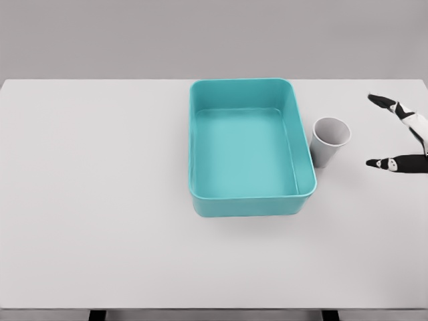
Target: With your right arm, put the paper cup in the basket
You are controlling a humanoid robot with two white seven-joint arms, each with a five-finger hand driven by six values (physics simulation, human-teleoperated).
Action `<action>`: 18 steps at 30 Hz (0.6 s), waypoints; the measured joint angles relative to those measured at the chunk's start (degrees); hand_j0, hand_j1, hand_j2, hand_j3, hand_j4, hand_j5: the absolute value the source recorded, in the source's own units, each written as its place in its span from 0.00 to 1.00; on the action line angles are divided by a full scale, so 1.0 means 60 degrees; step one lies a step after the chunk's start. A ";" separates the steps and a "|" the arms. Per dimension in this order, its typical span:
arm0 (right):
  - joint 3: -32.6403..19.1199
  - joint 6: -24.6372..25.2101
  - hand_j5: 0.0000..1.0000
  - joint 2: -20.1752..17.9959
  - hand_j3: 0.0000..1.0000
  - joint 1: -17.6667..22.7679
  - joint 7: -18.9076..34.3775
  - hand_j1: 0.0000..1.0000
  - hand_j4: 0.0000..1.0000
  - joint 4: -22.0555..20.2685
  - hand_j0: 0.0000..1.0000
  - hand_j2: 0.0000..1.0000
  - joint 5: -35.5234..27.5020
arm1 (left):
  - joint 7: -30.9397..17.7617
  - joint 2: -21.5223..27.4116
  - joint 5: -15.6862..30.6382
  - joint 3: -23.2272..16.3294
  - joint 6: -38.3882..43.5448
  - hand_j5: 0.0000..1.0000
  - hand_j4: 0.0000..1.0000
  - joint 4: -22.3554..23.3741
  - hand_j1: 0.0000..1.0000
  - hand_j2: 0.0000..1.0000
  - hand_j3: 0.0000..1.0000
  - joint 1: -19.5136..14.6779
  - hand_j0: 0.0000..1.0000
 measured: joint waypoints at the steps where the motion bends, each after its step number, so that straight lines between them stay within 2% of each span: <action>1: 0.0046 0.0245 1.00 0.0010 1.00 0.0000 0.0039 1.00 1.00 0.0132 1.00 1.00 -0.0164 | 0.0000 0.0000 0.0000 0.0001 0.0000 1.00 1.00 -0.0001 1.00 1.00 1.00 0.0000 1.00; 4: 0.0085 0.1145 1.00 0.0111 1.00 -0.0204 0.0100 1.00 1.00 0.0503 1.00 1.00 -0.0732 | 0.0000 0.0000 0.0000 0.0001 0.0000 1.00 1.00 -0.0001 1.00 1.00 1.00 0.0000 1.00; 5: 0.0108 0.1401 1.00 0.0187 1.00 -0.0615 0.0109 1.00 1.00 0.0705 1.00 1.00 -0.0980 | 0.0000 0.0000 0.0000 0.0002 0.0000 1.00 1.00 0.0000 1.00 1.00 1.00 0.0000 1.00; 10: 0.0232 0.2275 1.00 0.0641 1.00 -0.1347 0.0129 1.00 1.00 0.1873 1.00 1.00 -0.1538 | 0.0000 0.0000 0.0000 -0.0001 0.0000 1.00 1.00 0.0000 1.00 1.00 1.00 0.0000 1.00; 11: 0.0282 0.2388 1.00 0.0781 1.00 -0.1596 0.0130 1.00 1.00 0.2195 1.00 1.00 -0.1611 | 0.0000 0.0000 0.0000 0.0001 0.0000 1.00 1.00 0.0001 1.00 1.00 1.00 0.0000 1.00; 13: 0.0449 0.2526 1.00 0.0959 1.00 -0.1685 0.0132 1.00 1.00 0.2753 1.00 1.00 -0.1673 | 0.0000 0.0000 0.0000 -0.0001 0.0000 1.00 1.00 0.0000 1.00 1.00 1.00 0.0000 1.00; 18: 0.0777 0.2652 1.00 0.1078 1.00 -0.1685 0.0134 1.00 1.00 0.3266 1.00 1.00 -0.1747 | 0.0000 0.0000 0.0000 -0.0001 0.0000 1.00 1.00 0.0000 1.00 1.00 1.00 0.0000 1.00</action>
